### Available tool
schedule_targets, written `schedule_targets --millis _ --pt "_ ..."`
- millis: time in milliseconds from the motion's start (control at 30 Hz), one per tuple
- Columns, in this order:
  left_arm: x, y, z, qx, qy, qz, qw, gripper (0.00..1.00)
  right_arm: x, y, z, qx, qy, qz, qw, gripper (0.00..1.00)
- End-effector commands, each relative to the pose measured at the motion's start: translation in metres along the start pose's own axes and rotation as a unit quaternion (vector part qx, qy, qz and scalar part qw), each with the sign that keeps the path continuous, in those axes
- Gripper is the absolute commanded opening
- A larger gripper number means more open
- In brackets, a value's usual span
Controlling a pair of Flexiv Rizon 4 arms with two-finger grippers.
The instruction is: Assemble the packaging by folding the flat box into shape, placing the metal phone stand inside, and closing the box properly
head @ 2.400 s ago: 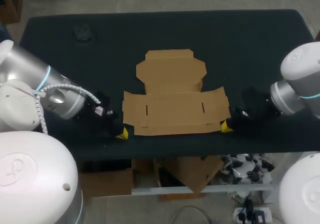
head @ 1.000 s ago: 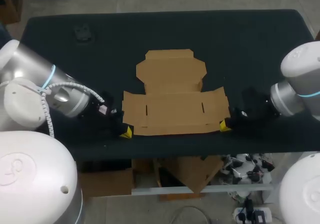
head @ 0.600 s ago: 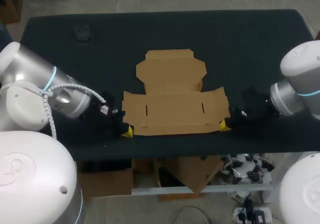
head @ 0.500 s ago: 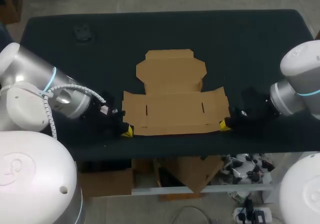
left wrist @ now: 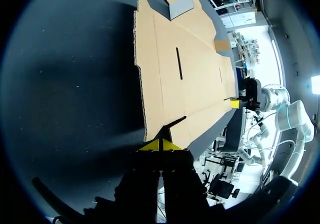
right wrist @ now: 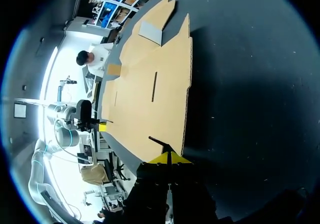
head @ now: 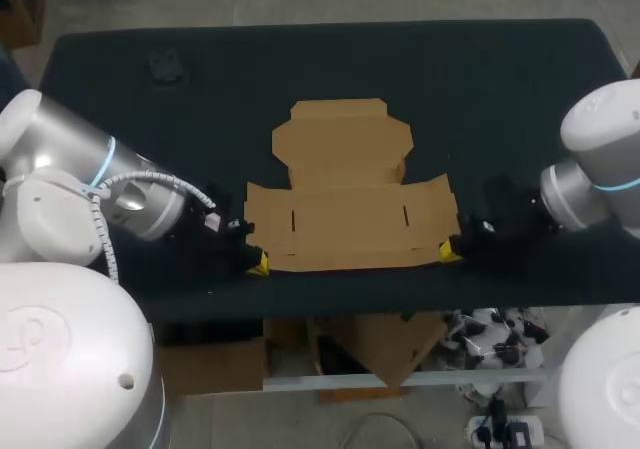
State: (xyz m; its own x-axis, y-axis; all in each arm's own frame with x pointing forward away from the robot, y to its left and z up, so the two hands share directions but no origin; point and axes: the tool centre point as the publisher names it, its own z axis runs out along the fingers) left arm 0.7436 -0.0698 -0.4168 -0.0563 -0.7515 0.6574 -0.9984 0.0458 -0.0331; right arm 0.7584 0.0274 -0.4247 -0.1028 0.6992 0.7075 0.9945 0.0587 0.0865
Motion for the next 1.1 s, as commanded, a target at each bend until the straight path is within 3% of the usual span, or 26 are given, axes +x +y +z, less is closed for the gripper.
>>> schedule_targets --millis 33,1100 --pt "0.001 0.001 0.001 0.002 0.002 0.001 1.000 0.00 0.000 0.000 -0.002 0.000 0.003 -0.001 1.000 0.00" --pt "0.009 0.002 0.002 -0.003 -0.016 0.009 1.000 0.00 0.016 0.002 0.000 0.003 -0.013 0.012 1.000 0.00"
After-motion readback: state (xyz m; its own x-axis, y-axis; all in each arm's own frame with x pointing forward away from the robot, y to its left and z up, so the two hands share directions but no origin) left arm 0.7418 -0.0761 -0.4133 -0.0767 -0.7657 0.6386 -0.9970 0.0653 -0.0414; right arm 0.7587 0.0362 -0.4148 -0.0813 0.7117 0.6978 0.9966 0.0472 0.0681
